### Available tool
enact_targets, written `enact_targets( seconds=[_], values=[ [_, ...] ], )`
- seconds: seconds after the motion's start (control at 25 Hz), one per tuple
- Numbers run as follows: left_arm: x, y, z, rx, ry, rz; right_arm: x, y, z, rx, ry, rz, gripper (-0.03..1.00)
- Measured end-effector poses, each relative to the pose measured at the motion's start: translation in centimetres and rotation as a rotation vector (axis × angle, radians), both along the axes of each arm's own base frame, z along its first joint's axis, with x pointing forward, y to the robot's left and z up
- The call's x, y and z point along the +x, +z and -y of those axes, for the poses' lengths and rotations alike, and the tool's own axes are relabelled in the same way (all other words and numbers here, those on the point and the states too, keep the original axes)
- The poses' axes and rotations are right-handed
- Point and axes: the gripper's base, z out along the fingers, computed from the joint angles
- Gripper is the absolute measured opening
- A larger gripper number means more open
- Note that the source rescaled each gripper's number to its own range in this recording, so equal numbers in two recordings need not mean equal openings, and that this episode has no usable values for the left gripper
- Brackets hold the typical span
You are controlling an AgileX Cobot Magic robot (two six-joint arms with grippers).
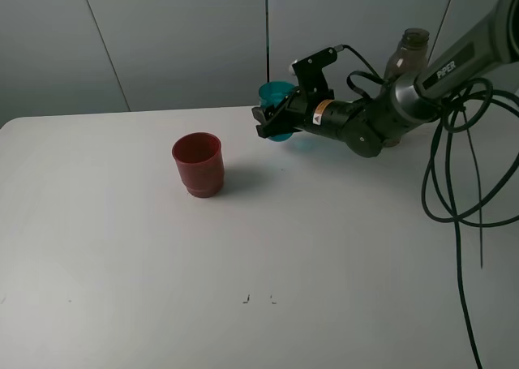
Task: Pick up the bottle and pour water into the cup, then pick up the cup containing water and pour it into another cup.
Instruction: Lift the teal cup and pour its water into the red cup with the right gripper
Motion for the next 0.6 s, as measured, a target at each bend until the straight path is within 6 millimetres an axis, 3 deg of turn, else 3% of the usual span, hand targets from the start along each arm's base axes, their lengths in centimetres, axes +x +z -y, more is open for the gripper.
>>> enact_targets(
  seconds=[0.4, 0.6],
  values=[
    [0.0, 0.0, 0.0, 0.000, 0.000, 0.000, 1.7, 3.3, -3.1, 0.029, 0.080, 0.085, 0.07],
    [0.0, 0.0, 0.0, 0.000, 0.000, 0.000, 2.5, 3.3, -3.9, 0.035, 0.112, 0.079, 0.07]
  ],
)
